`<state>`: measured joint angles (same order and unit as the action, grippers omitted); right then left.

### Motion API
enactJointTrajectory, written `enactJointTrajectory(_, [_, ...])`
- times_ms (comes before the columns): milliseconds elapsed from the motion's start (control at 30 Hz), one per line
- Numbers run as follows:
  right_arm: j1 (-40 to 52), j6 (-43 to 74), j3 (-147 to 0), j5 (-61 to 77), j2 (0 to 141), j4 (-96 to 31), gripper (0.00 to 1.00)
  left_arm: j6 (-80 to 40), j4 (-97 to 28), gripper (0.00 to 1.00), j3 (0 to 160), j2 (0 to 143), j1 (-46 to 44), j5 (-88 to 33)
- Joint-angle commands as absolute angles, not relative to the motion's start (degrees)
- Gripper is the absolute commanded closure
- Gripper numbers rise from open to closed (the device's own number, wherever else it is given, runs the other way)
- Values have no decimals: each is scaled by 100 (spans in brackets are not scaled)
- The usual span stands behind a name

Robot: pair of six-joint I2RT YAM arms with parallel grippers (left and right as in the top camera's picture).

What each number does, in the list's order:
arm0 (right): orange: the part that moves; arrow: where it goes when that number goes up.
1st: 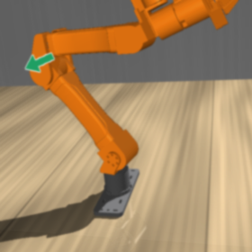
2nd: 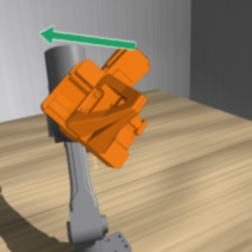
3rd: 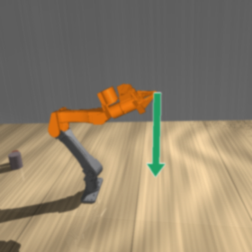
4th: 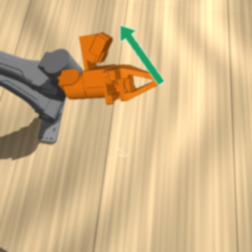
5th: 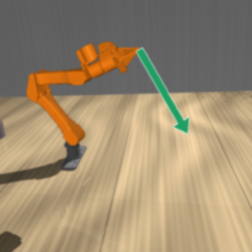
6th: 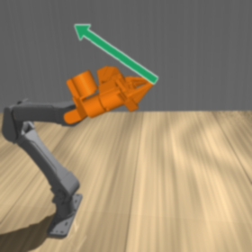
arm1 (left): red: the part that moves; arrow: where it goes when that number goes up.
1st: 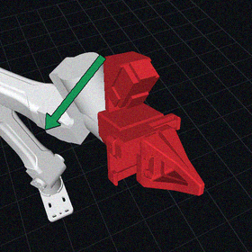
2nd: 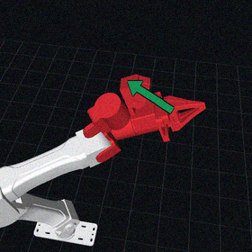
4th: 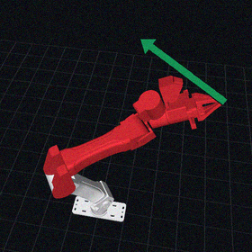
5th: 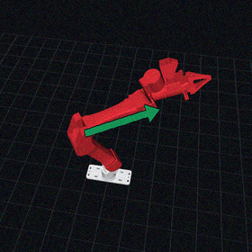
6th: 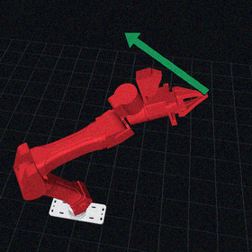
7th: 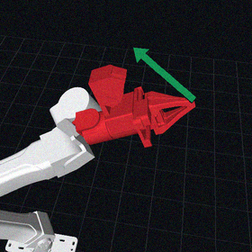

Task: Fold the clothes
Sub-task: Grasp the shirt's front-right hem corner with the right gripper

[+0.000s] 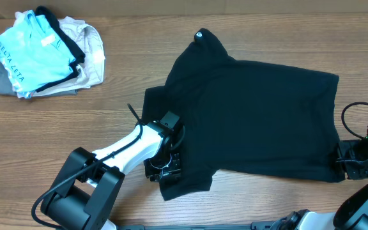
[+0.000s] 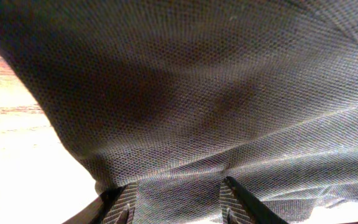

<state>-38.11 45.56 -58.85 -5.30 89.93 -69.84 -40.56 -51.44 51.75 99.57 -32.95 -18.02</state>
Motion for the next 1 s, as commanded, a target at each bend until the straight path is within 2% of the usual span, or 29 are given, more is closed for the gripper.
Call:
enactJointTrajectory(0, [-3802,4696,-6020,-749,8871,-6980,85,-4025,-5118,52,5196,10014,-3260,-1546])
enactJointTrajectory(67, [-3802,4692,-6020,-749,8871,-7011,75,-4025,-5131,52,5196,10014,-3260,-1544])
enactJointTrajectory(100, [-3802,4681,-6020,-749,8871,-7037,74,-4025,-5131,52,5196,10014,-3258,-1540])
enactJointTrajectory(167, [-3802,4668,-6020,-749,8871,-7091,62,-4027,-5129,52,5196,10014,-3260,-1527])
enactJointTrajectory(200, [-3800,4654,-6020,-731,8871,-7118,0,-4027,-5131,51,5196,10014,-3260,-1529])
enactJointTrajectory(433, [-3800,3918,-6128,-432,8862,-7067,0,-4003,-5111,51,5196,10014,-3258,-1527])
enactJointTrajectory(600, [-3795,2963,-6114,751,8864,-6359,0,-4005,-5072,51,5196,10014,-3260,-1555])
enactJointTrajectory(967, [-3793,2823,-5859,915,8910,-5592,0,-3962,-5068,49,5196,10014,-3260,-1549])
